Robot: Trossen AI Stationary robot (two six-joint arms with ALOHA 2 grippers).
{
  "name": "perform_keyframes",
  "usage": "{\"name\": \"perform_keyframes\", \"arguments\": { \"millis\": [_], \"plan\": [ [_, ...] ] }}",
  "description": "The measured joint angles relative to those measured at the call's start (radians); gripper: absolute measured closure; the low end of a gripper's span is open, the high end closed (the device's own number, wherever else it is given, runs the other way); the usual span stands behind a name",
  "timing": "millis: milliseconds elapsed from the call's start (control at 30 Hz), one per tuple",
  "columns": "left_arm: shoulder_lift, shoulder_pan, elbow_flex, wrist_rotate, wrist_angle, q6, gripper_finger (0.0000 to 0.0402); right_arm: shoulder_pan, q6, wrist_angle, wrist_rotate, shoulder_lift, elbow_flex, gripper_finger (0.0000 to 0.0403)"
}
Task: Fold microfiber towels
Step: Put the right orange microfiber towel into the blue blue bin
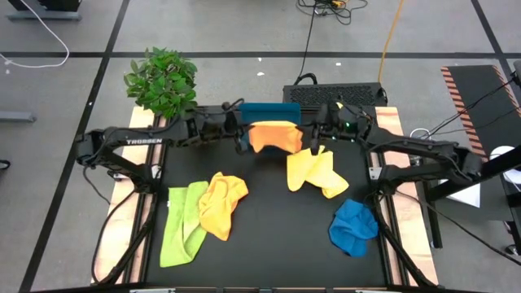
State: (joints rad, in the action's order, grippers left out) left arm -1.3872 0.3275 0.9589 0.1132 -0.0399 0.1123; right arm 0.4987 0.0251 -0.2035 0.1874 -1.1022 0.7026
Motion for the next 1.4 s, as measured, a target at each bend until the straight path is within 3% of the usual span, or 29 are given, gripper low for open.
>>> {"name": "perform_keyframes", "arguments": {
  "millis": [567, 1133, 1400],
  "plan": [
    [0.000, 0.122, 0.016, 0.006, 0.055, 0.005, 0.0394, 0.092, -0.090, -0.010, 0.012, -0.210, 0.108, 0.0403],
    [-0.097, 0.152, 0.017, -0.041, 0.041, -0.033, 0.0389, 0.097, -0.064, 0.027, -0.005, -0.238, 0.108, 0.0403],
    [-0.139, 0.194, 0.017, -0.069, 0.034, -0.036, 0.0389, 0.109, -0.079, 0.025, -0.081, -0.267, 0.108, 0.0403]
  ]
}}
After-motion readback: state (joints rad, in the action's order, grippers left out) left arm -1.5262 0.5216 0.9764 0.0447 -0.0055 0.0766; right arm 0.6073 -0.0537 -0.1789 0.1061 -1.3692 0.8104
